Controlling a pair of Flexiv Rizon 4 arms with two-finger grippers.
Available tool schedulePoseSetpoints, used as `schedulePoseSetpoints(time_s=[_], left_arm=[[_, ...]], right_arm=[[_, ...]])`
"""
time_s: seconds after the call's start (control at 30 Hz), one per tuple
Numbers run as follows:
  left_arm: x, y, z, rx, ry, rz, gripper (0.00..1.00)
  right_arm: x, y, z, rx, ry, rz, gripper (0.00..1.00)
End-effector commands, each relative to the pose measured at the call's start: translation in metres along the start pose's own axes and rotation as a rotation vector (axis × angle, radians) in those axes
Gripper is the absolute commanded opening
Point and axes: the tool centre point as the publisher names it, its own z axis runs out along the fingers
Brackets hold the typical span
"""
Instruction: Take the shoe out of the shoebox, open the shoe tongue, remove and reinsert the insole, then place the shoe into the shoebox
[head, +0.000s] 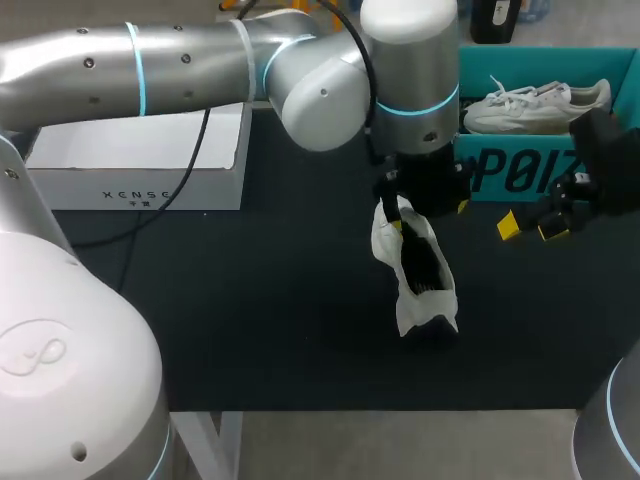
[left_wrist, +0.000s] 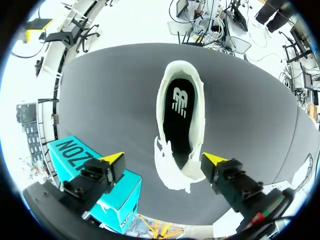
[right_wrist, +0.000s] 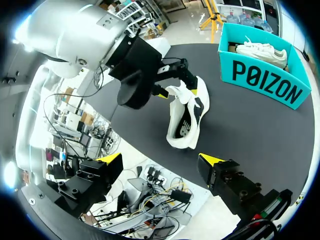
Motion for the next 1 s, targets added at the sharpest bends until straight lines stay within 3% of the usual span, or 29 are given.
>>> schedulePoseSetpoints(time_s=[0.03,0.23,0.27,0.3,0.33,0.67,1.0], left_arm=[[0.008,0.008,-0.033,-0.03,0.001,-0.008,1.0],[0.014,0.024,-0.048,-0.058,0.003,-0.026,1.0],[0.015,0.028,-0.045,-0.069,0.014,-0.034,0.77],[0.016,0.031,-0.043,-0.062,0.01,-0.038,0.14],[0.017,0.031,-0.039,-0.06,0.016,-0.036,0.0],[0.028,0.035,0.008,-0.03,0.06,-0.025,0.0],[0.028,0.023,0.025,0.008,0.055,-0.029,0.0]], right_arm=[[0.0,0.0,0.001,0.0,-0.003,0.001,1.0],[0.0,0.0,0.001,0.0,-0.003,0.001,1.0],[0.0,0.0,0.001,0.0,-0.003,0.001,1.0],[0.0,0.0,0.001,0.0,-0.003,0.001,1.0],[0.0,0.0,0.001,0.0,-0.003,0.001,1.0],[0.0,0.0,0.001,0.0,-0.003,0.001,1.0],[0.0,0.0,0.001,0.0,-0.003,0.001,1.0]])
